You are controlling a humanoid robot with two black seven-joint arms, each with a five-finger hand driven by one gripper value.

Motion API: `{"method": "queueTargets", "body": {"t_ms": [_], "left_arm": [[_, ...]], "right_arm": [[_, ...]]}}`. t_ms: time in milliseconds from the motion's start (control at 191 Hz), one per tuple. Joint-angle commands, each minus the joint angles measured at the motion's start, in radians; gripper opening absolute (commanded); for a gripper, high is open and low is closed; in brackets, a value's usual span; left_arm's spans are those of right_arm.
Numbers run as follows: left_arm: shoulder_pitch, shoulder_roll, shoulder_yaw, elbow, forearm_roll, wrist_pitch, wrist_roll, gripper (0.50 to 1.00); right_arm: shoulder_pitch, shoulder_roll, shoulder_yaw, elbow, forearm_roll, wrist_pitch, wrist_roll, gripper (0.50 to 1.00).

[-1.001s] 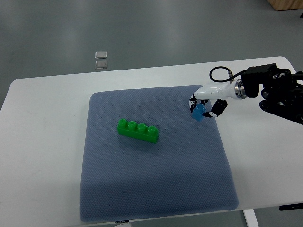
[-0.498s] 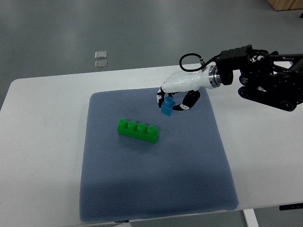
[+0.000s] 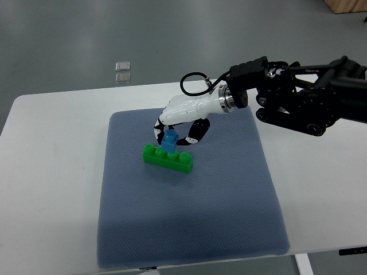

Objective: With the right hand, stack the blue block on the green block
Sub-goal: 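Lift the blue block and carry it over the green block, then lower the blue block onto the green block's studs and press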

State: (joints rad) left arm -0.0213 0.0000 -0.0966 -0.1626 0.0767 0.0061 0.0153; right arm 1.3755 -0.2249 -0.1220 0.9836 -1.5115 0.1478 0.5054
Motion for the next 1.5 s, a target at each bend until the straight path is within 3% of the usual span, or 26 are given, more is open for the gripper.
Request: {"method": "queueTargets", "body": {"t_ms": [0, 341, 1493], "left_arm": [[0.0, 0.0, 0.0, 0.0, 0.0, 0.0, 0.0, 1.0], [0.0, 0.0, 0.0, 0.0, -0.002, 0.0, 0.0, 1.0], [0.0, 0.0, 0.0, 0.0, -0.002, 0.0, 0.0, 1.0]], "right_arm": [[-0.007, 0.03, 0.001, -0.028, -0.003, -0.004, -0.004, 0.564], [-0.047, 0.067, -0.002, -0.1, -0.004, -0.007, -0.005, 0.564], [-0.084, 0.072, -0.007, -0.134, -0.009, -0.019, -0.004, 0.564]]}}
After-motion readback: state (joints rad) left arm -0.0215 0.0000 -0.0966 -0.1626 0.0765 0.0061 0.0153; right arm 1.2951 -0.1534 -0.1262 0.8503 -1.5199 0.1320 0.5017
